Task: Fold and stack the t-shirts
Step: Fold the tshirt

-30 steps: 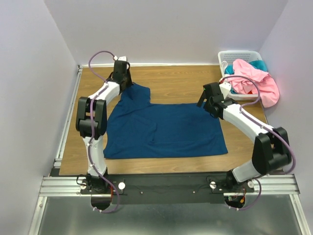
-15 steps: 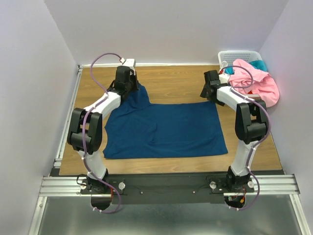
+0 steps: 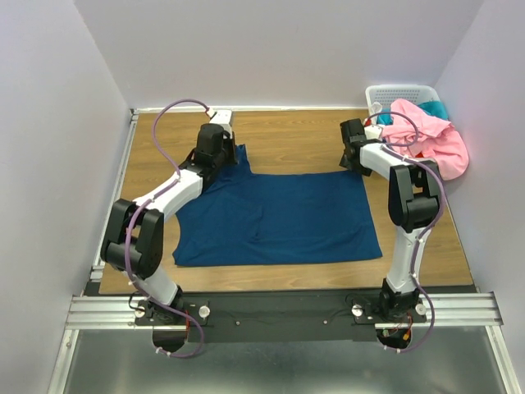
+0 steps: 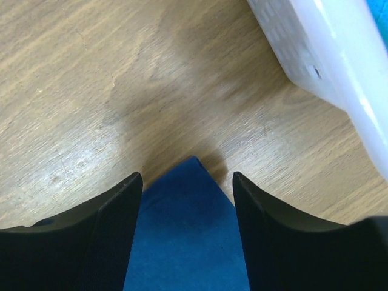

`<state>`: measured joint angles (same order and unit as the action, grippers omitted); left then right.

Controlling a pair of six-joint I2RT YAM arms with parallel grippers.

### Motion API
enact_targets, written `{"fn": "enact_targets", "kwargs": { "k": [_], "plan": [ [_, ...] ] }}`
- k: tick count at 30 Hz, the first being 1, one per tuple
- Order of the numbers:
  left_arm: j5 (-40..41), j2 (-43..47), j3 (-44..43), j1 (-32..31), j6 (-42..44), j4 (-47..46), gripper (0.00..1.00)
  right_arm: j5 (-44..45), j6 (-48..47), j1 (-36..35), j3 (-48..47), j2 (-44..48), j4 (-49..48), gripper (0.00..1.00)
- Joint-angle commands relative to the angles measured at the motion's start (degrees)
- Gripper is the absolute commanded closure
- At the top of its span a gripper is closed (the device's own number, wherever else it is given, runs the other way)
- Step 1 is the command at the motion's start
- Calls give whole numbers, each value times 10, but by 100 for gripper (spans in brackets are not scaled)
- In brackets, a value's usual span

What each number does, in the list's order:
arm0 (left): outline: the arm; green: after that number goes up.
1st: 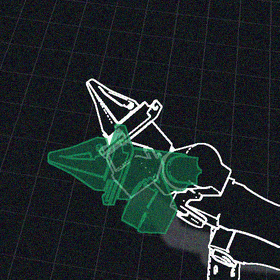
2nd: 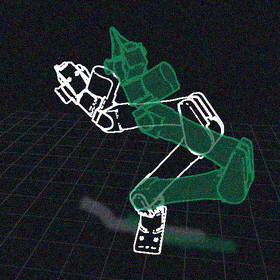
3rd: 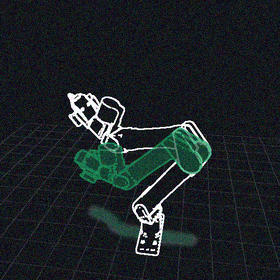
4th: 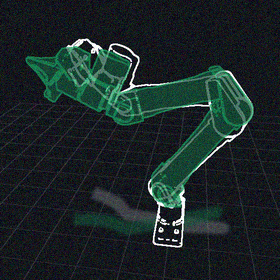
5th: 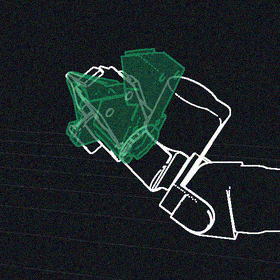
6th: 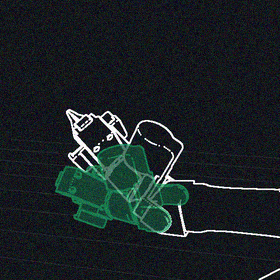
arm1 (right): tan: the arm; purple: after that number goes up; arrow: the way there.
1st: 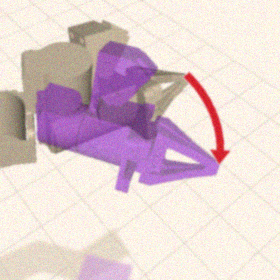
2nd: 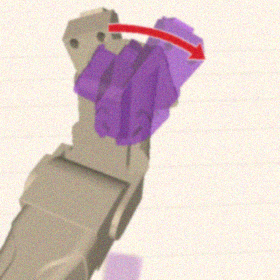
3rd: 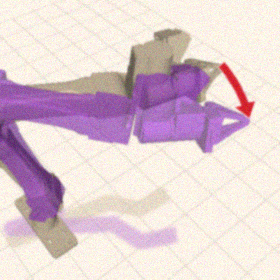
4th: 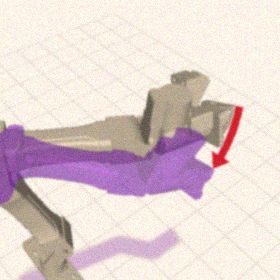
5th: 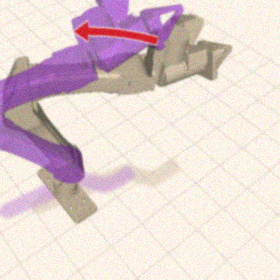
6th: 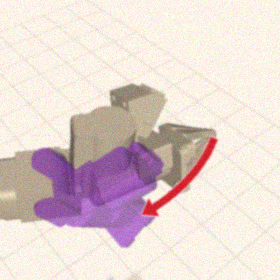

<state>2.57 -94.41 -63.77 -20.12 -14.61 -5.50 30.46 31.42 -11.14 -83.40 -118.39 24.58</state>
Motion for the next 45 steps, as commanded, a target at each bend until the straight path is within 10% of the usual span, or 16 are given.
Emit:
{"fn": "enact_targets", "kwargs": {
  "k": [1, 22, 45],
  "plan": [
    [34, 43, 35, -17, -16, -15, 100, 25, 4, 3, 7, -16, -8, 35],
    [69, 162, 166, -36, -79, -17, 100, 49, 15, 2, 57, 22, -13, 99],
    [195, 336, 249, -37, -199, 48, 100, -37, -1, -3, 184, 231, -25, 99]
  ]
}}
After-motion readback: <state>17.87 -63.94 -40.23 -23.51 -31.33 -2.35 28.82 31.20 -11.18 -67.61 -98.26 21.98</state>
